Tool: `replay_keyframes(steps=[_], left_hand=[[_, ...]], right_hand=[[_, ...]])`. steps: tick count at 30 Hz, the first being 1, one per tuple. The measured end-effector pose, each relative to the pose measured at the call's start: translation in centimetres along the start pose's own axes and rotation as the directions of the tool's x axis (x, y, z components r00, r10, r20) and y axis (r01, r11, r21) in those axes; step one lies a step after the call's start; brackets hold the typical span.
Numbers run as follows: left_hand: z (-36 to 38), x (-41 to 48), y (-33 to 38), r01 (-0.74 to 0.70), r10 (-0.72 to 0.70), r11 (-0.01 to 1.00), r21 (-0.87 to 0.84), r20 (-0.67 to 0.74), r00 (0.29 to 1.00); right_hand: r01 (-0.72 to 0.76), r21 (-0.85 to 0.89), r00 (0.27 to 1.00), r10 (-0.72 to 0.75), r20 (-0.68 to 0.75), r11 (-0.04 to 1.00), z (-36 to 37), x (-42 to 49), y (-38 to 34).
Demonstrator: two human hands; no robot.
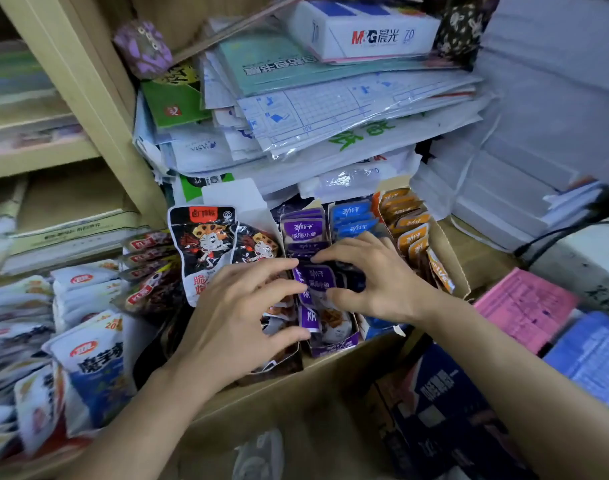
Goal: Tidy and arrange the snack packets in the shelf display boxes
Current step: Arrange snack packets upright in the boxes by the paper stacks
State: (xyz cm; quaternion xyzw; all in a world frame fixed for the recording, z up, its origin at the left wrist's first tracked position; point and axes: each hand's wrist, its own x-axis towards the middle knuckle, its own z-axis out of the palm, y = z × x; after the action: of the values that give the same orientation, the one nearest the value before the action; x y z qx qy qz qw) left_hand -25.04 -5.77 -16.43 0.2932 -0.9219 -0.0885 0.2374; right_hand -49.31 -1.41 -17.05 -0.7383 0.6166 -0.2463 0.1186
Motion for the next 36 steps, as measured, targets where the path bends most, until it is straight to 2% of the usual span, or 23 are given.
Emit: replay_keyframes(steps=[3,5,7,11,19,22,24,26,29,31,33,36], left_hand=[[-0.1,0.0,0.1,0.082,-0.082,0.996,-0.022,0.0,0.997],[-0.1,0.1,0.0,0.07,-0.071,0.997,0.015,0.044,0.997],[0.1,0.2,-0.1,0.038,-0.045,0.997,0.067,0.104,0.994],[0.2,0.3,-0.1,0.01,-0.028,0.993,0.121,0.148,0.989],[0.1,0.4,0.0,0.059,-0.069,0.992,0.11,0.094,0.993],[0.1,0.6,0.4,0.068,-0.081,0.99,0.119,0.106,0.991],[0.1,0.9,0.7,0.065,-0.083,0.986,0.15,0.119,0.989],[0.2,1.3,1.3,0.069,-0.093,0.981,0.183,0.124,0.988],[0.3,1.8,2.4,0.078,-0.095,0.977,0.2,0.078,0.992],[0.7,2.4,3.6,0.049,-0.053,0.985,0.167,0.021,0.998],[1.5,3.3,5.1,-0.013,0.014,0.994,0.108,-0.009,1.0],[3.3,4.9,7.5,-0.106,0.105,0.991,0.079,0.011,0.994]], right_hand=[[-0.012,-0.006,0.998,0.012,0.055,1.0,-0.2,-0.6,-0.3],[-0.028,-0.065,0.998,0.031,0.052,0.997,0.1,-0.7,-0.5],[-0.038,-0.087,0.999,0.039,0.009,0.995,0.5,-0.6,-0.7],[-0.035,0.051,0.998,0.037,-0.048,0.998,0.1,-0.4,0.0],[-0.047,-0.051,0.983,0.037,-0.181,0.998,0.8,-0.5,0.7],[-0.02,-0.149,0.992,0.001,-0.124,0.989,0.9,-0.9,0.4],[0.023,-0.133,0.995,-0.036,-0.093,0.991,0.5,-1.6,0.0],[0.048,-0.046,0.989,-0.054,-0.135,0.998,-0.4,-2.4,-0.2],[0.074,-0.072,0.943,-0.093,-0.318,0.995,-2.0,-4.2,0.3],[-0.027,-0.098,0.907,-0.017,-0.421,0.995,-3.5,-5.5,1.4],[-0.206,-0.087,0.897,0.152,-0.416,0.975,-4.6,-6.9,3.5],[-0.406,-0.065,0.906,0.393,-0.158,0.911,-5.9,-8.5,5.8]])
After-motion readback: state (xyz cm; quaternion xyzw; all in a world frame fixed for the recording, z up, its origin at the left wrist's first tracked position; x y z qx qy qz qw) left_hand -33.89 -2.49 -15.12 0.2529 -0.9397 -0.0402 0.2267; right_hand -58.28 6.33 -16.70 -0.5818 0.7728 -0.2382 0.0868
